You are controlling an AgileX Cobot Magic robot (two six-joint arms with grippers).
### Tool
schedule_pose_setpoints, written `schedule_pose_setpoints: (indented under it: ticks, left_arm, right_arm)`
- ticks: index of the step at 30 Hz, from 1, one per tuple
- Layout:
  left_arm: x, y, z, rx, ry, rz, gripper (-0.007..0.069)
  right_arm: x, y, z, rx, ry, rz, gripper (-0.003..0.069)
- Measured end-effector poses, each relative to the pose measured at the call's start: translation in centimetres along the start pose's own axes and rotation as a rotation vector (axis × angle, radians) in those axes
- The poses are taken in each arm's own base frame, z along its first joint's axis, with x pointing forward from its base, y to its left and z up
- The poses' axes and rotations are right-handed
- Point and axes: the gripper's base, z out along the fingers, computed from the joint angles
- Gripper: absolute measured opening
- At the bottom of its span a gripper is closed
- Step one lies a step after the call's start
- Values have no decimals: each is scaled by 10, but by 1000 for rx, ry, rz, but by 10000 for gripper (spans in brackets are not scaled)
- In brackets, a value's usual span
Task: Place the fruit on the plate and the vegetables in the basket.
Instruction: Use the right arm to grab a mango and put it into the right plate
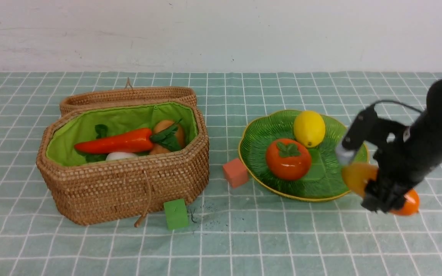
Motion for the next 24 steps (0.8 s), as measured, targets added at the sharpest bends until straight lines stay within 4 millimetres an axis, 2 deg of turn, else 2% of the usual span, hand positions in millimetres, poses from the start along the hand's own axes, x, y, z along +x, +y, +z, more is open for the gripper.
schedule_pose_setpoints:
  ticks: [4, 5, 7, 9, 10, 11, 14, 17, 20, 22, 24]
  left_arm:
    - [0, 0, 0, 0, 0, 0, 198]
    - [0, 0, 0, 0, 0, 0, 200]
    - [0, 0, 0, 0, 0, 1, 202]
    - [0, 0, 0, 0, 0, 1, 204]
    - [0, 0, 0, -1, 1, 1, 204]
    - [0, 0, 0, 0, 1, 1, 207]
    - [0, 0, 0, 0, 1, 1, 210]
    - [0, 0, 0, 0, 1, 1, 213]
    - [0, 0, 0, 0, 1, 1, 216]
    - [0, 0, 0, 0, 1, 1, 218]
    - [0, 0, 0, 0, 1, 1, 218]
  right_arm:
    - [-31, -15, -3, 32, -182, 117, 545]
    - [-40, -22, 2, 41, -241, 164, 545]
    - [-47, -28, 16, 52, -286, 213, 545]
    - [-47, -31, 33, 54, -287, 239, 545]
    - [-47, -31, 35, 54, -285, 240, 545]
    - [-45, -32, 48, 46, -265, 255, 545]
    - [-40, -35, 60, 29, -242, 325, 545]
    - [-37, -38, 61, 27, -240, 393, 556]
    - [-33, -44, 59, 31, -243, 468, 647]
    - [-31, -46, 58, 26, -238, 507, 676]
    - [-30, -47, 52, 22, -234, 514, 675]
